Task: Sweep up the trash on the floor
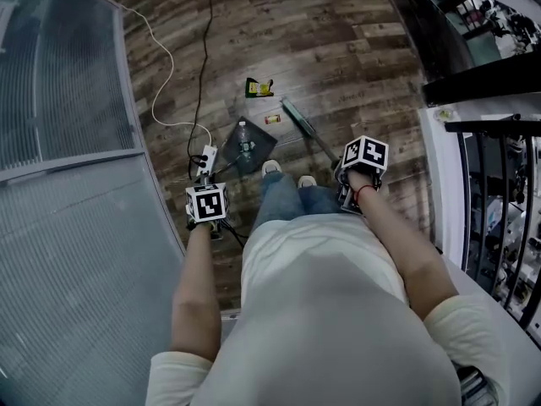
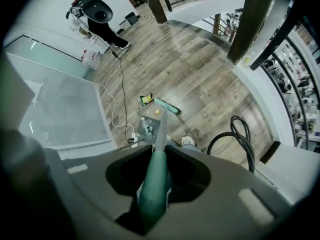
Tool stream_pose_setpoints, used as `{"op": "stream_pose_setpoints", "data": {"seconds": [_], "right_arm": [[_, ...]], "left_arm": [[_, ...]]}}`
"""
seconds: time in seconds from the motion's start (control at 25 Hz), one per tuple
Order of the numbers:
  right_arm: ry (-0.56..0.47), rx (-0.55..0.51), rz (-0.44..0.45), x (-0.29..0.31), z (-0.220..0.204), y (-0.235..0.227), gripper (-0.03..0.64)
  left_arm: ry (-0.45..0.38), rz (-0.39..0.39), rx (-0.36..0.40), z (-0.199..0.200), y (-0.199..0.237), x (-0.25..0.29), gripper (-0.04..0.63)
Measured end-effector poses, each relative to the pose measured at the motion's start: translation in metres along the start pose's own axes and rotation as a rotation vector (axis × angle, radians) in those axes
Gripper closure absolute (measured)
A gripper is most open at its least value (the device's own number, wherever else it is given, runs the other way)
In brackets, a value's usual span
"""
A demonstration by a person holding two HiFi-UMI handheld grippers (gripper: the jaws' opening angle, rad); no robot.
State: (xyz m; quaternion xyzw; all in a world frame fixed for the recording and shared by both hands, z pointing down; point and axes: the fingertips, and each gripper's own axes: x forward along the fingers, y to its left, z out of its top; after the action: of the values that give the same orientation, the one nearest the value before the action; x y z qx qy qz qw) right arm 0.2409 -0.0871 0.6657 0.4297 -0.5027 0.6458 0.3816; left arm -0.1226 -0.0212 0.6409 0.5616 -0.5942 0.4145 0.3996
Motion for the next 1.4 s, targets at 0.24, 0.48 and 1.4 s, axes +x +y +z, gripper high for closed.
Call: {"op": "stream_pose_setpoints", "data": {"seconds": [0.24,0.48,1.4], "right_arm": [[-0.014,-0.011,-0.040,0.007,0.009,0.017,0.520],[-0.009,-0.042,-0.098,0.016,0.014,0.026,0.520],[0.123,-0.162,-0.153,0.047,-0.021,0.063,0.520]], "left_arm": [[0.019,-0.015,0.004,0.011,0.011,0.015,0.502],[0.034,-0.028,-0.007,0.009,0.019,0.019,0.502],[0.042,-0.051,-0.018,0.022,0.032,0.029,0.502]]}}
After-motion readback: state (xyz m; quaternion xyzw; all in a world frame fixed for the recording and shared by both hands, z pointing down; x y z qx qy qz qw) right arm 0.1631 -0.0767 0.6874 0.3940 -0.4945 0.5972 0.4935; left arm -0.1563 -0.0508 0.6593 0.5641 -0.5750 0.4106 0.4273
